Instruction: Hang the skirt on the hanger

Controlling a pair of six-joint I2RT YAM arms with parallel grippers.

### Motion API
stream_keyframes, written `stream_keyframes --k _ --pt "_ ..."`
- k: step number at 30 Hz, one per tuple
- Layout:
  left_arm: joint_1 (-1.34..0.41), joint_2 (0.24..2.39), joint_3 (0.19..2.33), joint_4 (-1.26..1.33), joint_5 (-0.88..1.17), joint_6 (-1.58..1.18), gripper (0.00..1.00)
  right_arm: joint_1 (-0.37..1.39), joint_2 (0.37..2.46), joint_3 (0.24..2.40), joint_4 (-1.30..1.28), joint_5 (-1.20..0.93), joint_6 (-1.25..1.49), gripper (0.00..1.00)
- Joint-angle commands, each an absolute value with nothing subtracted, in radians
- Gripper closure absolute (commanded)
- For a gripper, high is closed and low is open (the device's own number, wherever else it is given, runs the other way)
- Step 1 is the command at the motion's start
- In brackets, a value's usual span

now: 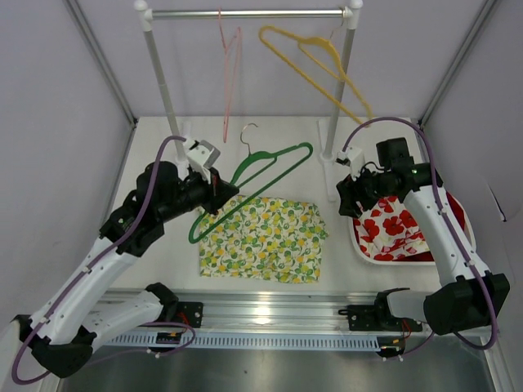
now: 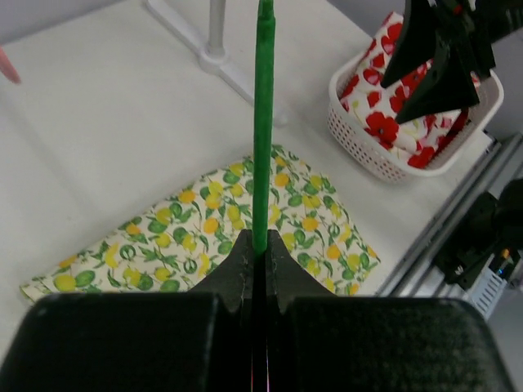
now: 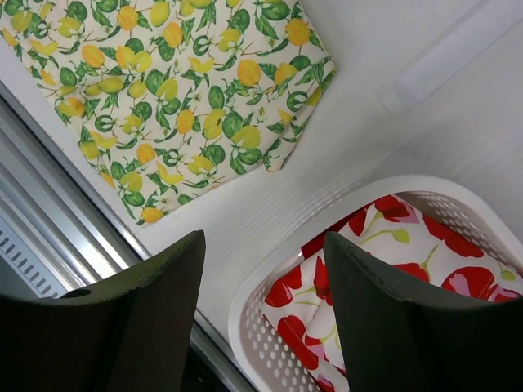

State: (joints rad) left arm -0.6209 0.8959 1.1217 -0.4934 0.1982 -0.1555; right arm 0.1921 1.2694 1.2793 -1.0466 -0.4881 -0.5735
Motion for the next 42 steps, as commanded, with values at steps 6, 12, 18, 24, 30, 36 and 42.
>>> stream_keyframes --k 6,12,18,24,30,36,42 --pt "-0.595 0.979 0.979 -0.445 0.624 -0.279 1.00 0.190 1.246 1.301 -1.137 -0.492 -0.650 0.34" --pt "-0.597 0.950 0.795 -0.357 0.745 -0.344 1.00 0.307 1.166 1.188 -1.207 -0.434 -0.733 0.38" --pt "-0.600 0.907 0.685 -0.384 0.738 -0.397 1.00 0.457 1.132 1.117 -1.183 -0.388 -0.704 0.37" --pt "-0.679 0.859 0.552 -0.281 0.660 -0.518 1.00 0.630 1.137 1.036 -1.121 -0.330 -0.655 0.36" --pt "-0.824 0.882 0.462 -0.212 0.497 -0.626 1.00 0.721 1.212 1.028 -1.091 -0.321 -0.641 0.37" --pt "-0.851 0.848 0.420 -0.213 0.342 -0.663 1.00 0.834 1.287 0.982 -1.029 -0.273 -0.641 0.37" --pt "-0.851 0.857 0.394 -0.230 0.270 -0.661 1.00 0.907 1.360 0.931 -1.003 -0.288 -0.667 0.37"
